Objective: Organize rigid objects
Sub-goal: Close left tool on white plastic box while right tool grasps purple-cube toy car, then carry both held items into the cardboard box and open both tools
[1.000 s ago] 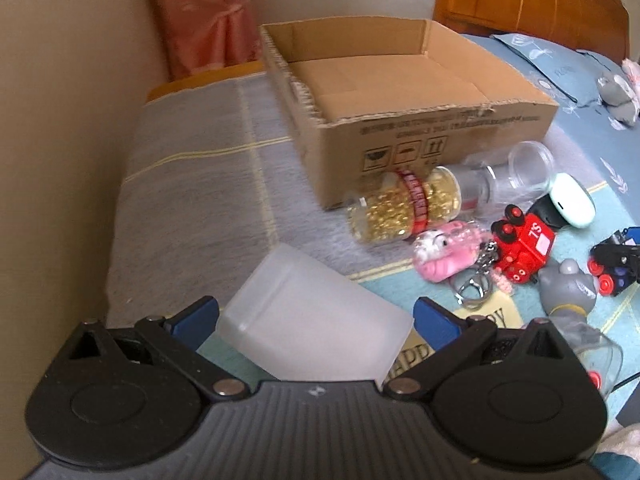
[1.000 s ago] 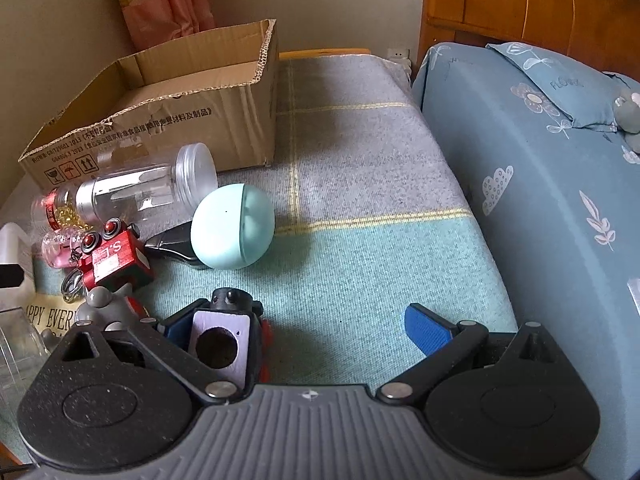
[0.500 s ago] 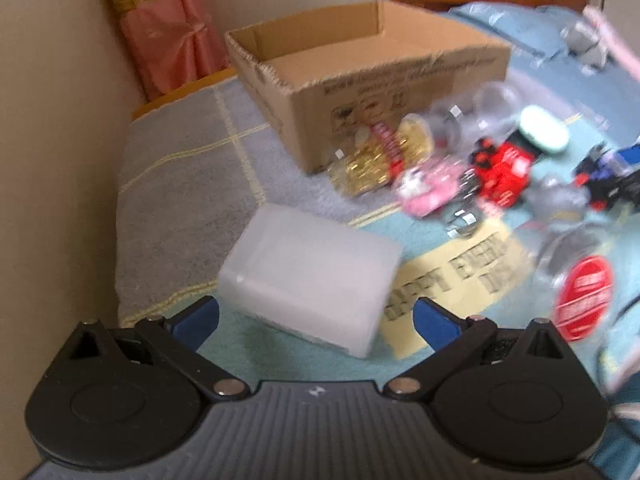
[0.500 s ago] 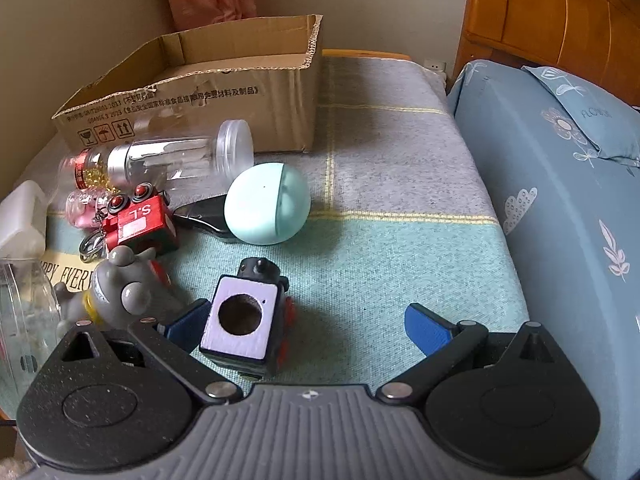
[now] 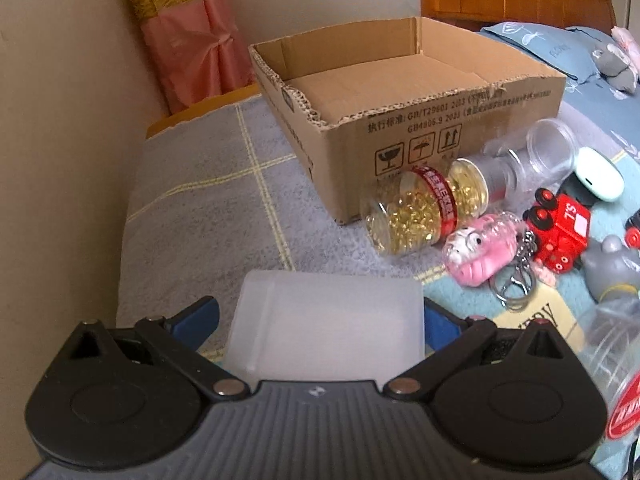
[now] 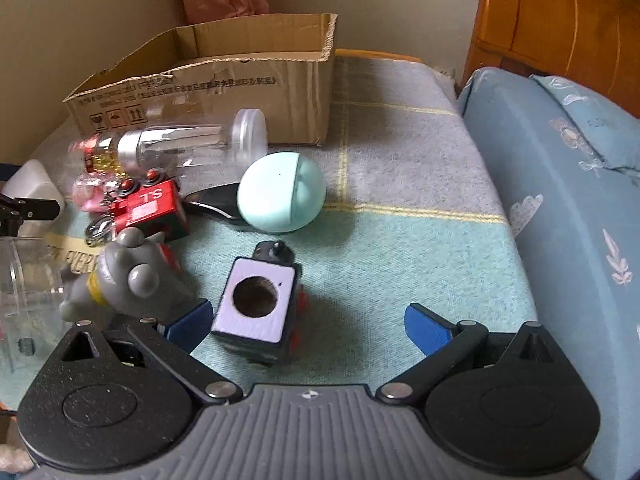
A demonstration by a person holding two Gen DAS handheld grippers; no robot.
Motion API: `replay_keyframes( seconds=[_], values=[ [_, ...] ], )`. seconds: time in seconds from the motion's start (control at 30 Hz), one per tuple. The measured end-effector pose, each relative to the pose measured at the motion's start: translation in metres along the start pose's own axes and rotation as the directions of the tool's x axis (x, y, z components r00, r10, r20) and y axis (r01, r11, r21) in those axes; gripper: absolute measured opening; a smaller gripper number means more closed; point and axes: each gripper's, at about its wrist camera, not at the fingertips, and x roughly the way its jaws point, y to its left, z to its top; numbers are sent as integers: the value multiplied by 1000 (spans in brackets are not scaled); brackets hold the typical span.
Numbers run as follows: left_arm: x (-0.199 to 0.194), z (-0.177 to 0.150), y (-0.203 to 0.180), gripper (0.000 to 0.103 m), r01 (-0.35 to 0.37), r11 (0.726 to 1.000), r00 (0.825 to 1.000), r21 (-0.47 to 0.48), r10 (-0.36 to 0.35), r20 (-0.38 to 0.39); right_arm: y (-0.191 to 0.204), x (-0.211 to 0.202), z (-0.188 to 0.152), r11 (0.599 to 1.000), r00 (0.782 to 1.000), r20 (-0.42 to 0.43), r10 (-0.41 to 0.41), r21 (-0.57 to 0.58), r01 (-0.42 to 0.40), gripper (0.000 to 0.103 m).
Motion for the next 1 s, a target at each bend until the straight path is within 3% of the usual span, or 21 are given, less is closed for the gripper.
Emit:
replay_keyframes(
  seconds=[0.17, 0.27, 0.4, 0.57, 1.0],
  values=[
    [-2, -2, 1, 99, 8, 1000, 1000, 2, -8, 15, -1, -9, -1, 1000, 999, 45, -4, -15, 5, 98],
    [-4, -3, 2, 94, 9, 1000, 1000, 2, -9, 29, 6, -13, -2, 999, 998, 55, 8, -50, -5, 77],
    [-5, -3, 3, 86, 30, 1000, 999, -1, -29, 37, 20, -14, -5, 993, 998, 57, 29, -112, -23, 58],
    [-6, -4, 1, 86, 27, 1000, 999, 0, -27, 43, 31, -15, -8, 985, 997, 73, -12, -170, 24, 37],
    [-18, 2, 2, 85, 42, 999, 999, -8, -41, 11, 27, -25, 1, 981, 997, 76, 30, -193, -14, 36]
  ],
)
